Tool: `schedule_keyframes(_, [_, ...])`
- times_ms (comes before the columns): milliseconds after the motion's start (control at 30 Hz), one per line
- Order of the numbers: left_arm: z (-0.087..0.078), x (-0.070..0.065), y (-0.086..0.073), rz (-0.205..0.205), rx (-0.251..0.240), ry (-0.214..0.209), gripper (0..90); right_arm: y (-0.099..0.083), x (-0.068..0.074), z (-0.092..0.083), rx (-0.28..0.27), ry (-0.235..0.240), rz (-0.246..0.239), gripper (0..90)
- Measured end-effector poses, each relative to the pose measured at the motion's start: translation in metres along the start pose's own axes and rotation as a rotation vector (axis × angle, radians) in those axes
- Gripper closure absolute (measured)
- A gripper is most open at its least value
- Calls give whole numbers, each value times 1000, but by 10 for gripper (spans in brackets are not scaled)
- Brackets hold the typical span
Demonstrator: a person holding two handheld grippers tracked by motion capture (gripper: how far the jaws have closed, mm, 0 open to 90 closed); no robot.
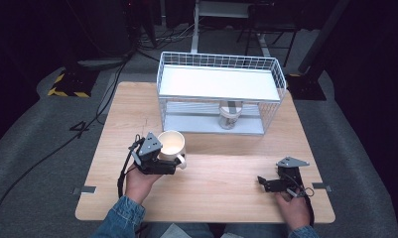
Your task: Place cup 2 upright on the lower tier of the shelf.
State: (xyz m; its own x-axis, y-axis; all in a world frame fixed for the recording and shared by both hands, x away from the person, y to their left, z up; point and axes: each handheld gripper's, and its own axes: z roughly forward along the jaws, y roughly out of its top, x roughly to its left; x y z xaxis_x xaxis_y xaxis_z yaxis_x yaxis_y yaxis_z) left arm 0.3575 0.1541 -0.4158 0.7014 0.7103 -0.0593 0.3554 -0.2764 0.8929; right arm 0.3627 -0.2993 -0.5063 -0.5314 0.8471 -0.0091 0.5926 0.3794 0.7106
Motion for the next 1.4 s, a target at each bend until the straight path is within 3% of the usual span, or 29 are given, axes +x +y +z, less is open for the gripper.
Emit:
schedule_keyframes(233, [-7,-2,15,2,-7,-12,84,0,0,0,1,-3,3,1])
schedule_keyframes(567, [-8,-6,50,10,-29,-24,84,0,1,0,0,-6,7,2])
schedule_keyframes(700, [-7,-8,66,29,-30,-27,84,0,1,0,0,-6,7,2])
schedule_keyframes(1233, [5,-7,115,26,-82,-15,84,0,1,0,0,-5,7,2])
schedule_keyframes(1400, [11,-7,135,52,-84,0,85,0,1,0,0,-5,7,3])
